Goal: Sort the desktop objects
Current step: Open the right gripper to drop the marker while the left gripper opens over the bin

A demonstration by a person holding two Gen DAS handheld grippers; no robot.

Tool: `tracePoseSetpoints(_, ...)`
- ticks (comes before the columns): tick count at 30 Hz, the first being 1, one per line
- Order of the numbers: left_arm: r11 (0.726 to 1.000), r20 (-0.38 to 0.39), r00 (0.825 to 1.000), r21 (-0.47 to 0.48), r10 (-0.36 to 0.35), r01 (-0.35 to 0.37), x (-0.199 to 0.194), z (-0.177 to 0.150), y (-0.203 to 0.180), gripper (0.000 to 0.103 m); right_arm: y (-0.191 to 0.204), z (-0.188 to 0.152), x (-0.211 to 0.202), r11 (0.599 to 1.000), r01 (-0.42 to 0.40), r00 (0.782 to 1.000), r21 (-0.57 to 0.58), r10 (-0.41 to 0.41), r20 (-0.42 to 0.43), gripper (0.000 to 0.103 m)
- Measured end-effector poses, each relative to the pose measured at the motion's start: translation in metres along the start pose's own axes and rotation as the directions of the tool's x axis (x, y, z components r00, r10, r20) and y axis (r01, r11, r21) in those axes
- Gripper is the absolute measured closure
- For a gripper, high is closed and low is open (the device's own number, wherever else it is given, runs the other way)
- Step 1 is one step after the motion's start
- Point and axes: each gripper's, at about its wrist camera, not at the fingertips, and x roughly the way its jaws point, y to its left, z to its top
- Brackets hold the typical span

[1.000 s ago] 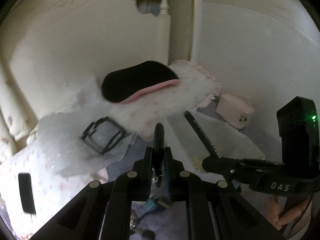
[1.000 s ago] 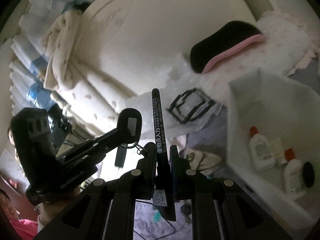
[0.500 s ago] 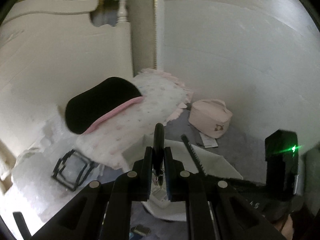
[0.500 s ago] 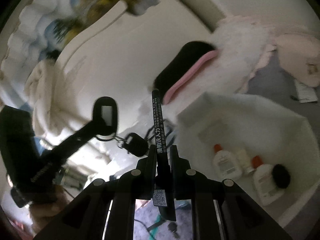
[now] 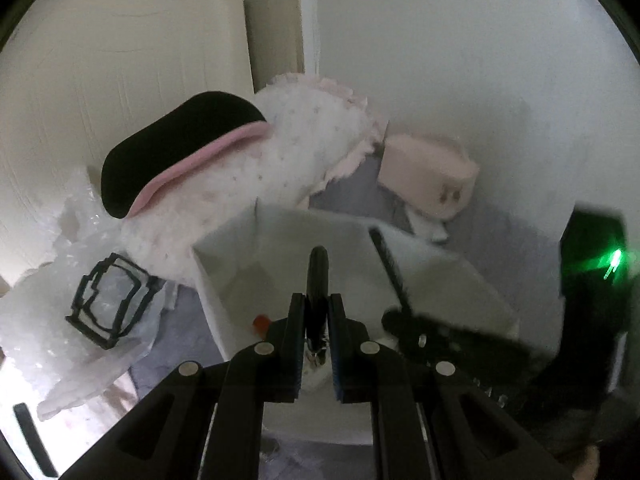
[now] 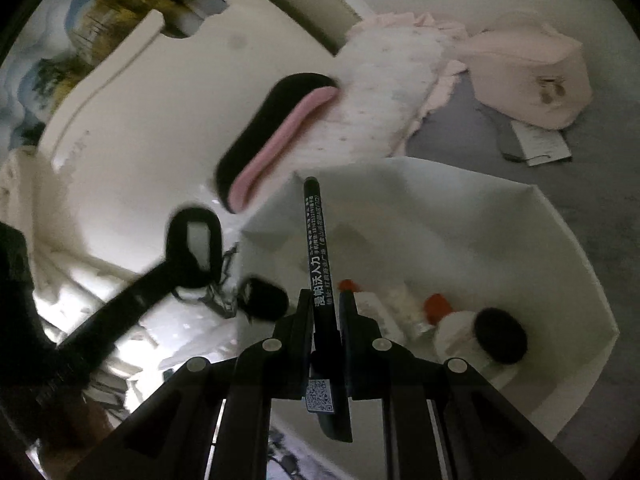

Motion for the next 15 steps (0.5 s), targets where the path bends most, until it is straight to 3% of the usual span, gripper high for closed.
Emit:
tracePoseSetpoints(2, 1.0, 0.008, 1.0, 0.027, -0.004, 0.004, 0.0, -0.006, -0.008, 0.085, 0.001, 0.0, 0.0, 1.0, 0.018, 1.0, -0.008, -0.018, 0.004, 0.09)
tracePoseSetpoints(3, 0.999, 0.02, 0.999, 0.035, 0.027, -0.027, -0.002, -0.008, -0.01, 0.081, 0.003, 0.0, 0.001, 0.999, 0.028, 1.0, -0.02, -0.028, 0.003, 0.089)
tracePoseSetpoints(6, 0.996, 0.02, 0.996, 0.008, 0.093, -0.093, -0.003, -0.008, -0.003, 0.053, 0.006, 0.001, -0.002, 0.993, 0.106, 0.994, -0.046, -0.105, 0.022, 0.086)
tracePoseSetpoints(7, 0.995, 0.028, 0.995, -0.038, 0.093, -0.092, -0.006, -0.009, 0.005, 0.044, 0.005, 0.002, -0.004, 0.99, 0.131, 0.991, -0.046, -0.13, 0.033, 0.081)
tracePoseSetpoints(9, 0.994, 0.043, 0.997, -0.097, 0.058, -0.053, -0.01, -0.012, 0.016, 0.033, 0.001, 0.003, -0.009, 0.987, 0.156, 0.987, -0.027, -0.155, 0.048, 0.059)
tracePoseSetpoints(10, 0.992, 0.047, 0.998, -0.122, 0.037, -0.031, -0.013, -0.015, 0.021, 0.03, -0.001, 0.003, -0.012, 0.989, 0.147, 0.988, -0.013, -0.146, 0.057, 0.047)
tracePoseSetpoints(11, 0.992, 0.047, 0.998, -0.122, 0.036, -0.03, -0.014, -0.017, 0.022, 0.03, -0.002, 0.004, -0.015, 0.992, 0.129, 0.99, -0.004, -0.128, 0.063, 0.044)
tracePoseSetpoints(15, 0.992, 0.056, 0.997, -0.117, 0.057, -0.05, -0.024, -0.024, 0.031, 0.03, 0.009, 0.003, -0.017, 0.994, 0.107, 0.992, -0.009, -0.107, 0.064, 0.044)
